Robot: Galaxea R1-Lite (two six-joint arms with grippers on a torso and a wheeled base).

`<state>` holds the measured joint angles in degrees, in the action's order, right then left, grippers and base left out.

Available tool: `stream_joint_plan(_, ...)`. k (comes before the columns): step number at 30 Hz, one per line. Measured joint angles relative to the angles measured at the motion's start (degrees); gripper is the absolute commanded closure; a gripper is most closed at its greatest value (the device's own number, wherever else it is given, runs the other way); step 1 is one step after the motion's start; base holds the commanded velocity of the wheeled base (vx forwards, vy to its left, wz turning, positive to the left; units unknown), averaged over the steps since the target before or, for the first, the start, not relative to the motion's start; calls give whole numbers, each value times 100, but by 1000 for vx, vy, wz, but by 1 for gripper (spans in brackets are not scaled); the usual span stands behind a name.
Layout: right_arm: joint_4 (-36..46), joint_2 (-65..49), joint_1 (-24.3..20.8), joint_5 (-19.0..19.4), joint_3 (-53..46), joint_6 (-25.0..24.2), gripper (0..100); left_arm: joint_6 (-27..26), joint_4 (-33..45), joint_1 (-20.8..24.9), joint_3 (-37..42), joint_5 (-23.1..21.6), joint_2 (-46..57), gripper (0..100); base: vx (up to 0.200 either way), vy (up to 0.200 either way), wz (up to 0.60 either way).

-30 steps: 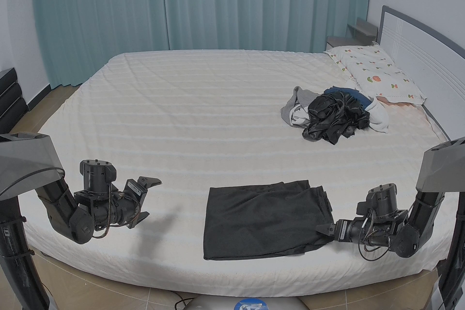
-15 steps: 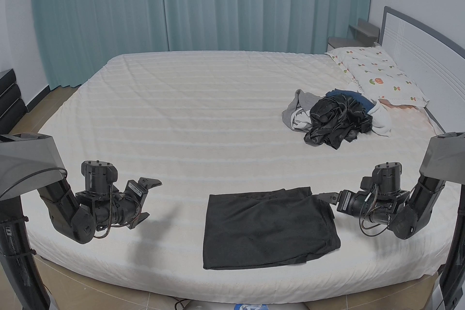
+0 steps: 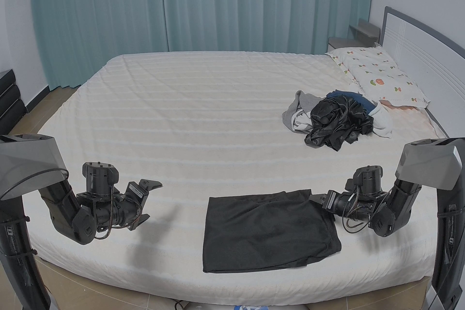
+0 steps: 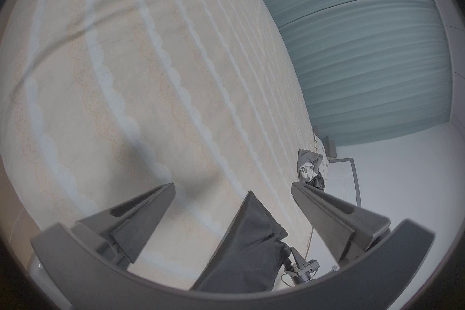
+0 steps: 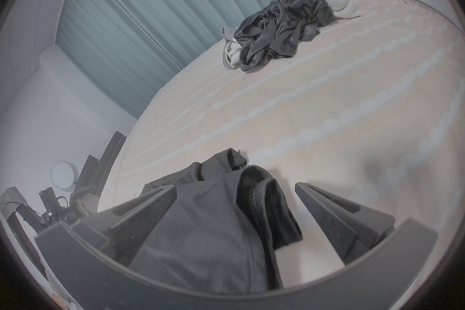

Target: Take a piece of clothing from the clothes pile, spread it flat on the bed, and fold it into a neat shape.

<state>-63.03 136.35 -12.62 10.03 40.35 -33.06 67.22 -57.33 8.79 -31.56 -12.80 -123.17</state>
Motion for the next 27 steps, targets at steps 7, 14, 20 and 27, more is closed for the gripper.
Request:
stream_joint_plan(7,-113,-13,80,-2,7,-307,100,0,5,0,1,5,-4,0,0,0,0)
stream_joint_plan(14,-256,-107,173,15,-39,-563,100,0,2,2,1,5,-4,0,0,0,0)
stream_joint_plan(20,-269,-121,196,22,-6,-664,100,0,5,5,0,5,-6,0,0,0,0)
stream_joint_plan(27,-269,-107,271,17,60,-670,0,0,5,9,0,5,-6,0,0,0,0)
